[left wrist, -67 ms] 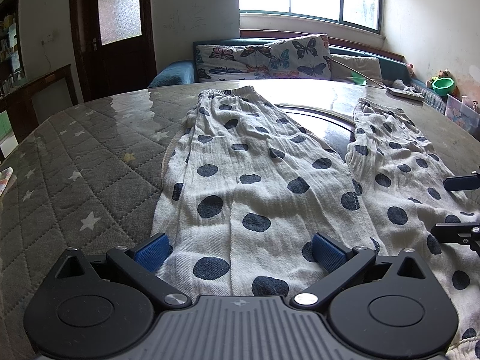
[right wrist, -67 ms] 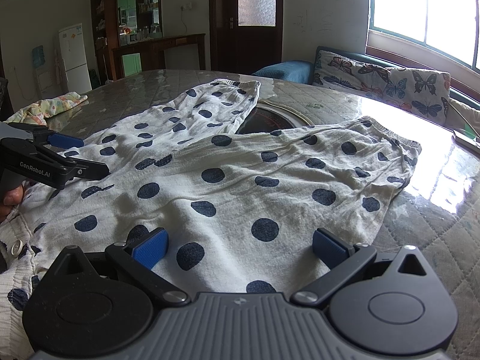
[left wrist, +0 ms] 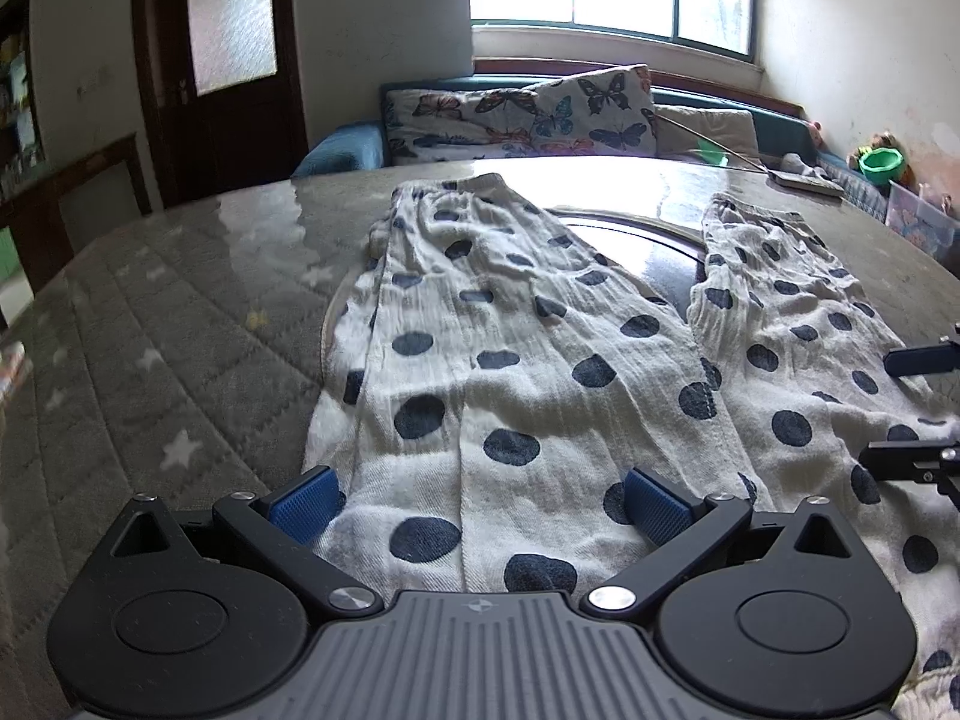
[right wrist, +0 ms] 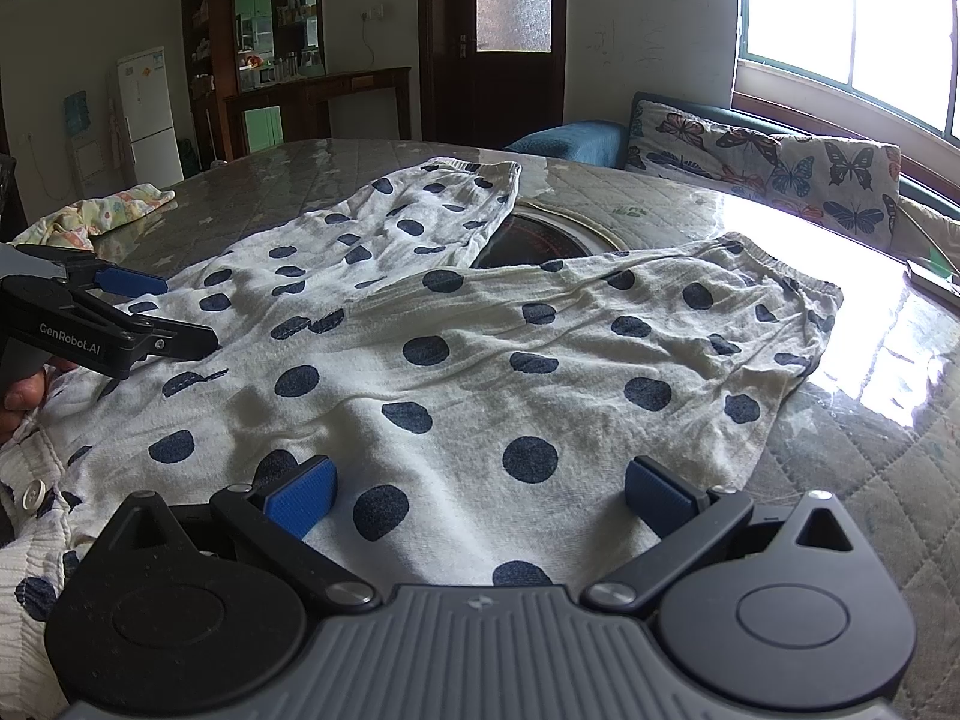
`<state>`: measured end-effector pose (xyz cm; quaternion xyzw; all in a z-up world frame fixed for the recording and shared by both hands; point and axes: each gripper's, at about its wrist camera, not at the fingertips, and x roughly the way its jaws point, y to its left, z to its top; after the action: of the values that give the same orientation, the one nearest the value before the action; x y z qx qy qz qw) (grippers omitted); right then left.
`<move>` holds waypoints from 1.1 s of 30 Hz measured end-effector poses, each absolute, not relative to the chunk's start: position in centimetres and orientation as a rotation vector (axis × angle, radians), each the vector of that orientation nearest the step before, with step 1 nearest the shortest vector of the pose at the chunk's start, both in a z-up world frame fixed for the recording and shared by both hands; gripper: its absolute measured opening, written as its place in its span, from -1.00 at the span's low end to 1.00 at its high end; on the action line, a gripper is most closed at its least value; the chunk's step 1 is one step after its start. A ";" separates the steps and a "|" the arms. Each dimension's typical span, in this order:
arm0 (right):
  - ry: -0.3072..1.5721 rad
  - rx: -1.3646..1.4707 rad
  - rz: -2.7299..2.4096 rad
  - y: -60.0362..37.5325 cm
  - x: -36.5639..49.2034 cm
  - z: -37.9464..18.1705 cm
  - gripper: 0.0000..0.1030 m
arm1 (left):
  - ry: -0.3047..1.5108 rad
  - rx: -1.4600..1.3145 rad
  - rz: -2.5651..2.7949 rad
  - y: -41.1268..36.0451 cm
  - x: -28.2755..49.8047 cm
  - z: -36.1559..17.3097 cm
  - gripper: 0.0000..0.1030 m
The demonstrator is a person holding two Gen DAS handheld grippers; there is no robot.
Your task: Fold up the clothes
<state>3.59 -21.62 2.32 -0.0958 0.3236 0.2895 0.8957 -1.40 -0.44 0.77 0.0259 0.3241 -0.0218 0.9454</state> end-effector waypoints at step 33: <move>0.762 0.064 0.390 -29.6 10.7 6.9 0.59 | 0.704 0.334 -0.609 -13.2 -11.3 1.4 0.32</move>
<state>10.66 -29.57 6.89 0.0312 0.3695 0.1889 0.9093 -11.31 -13.25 1.39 0.1602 0.3378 -0.2920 0.8803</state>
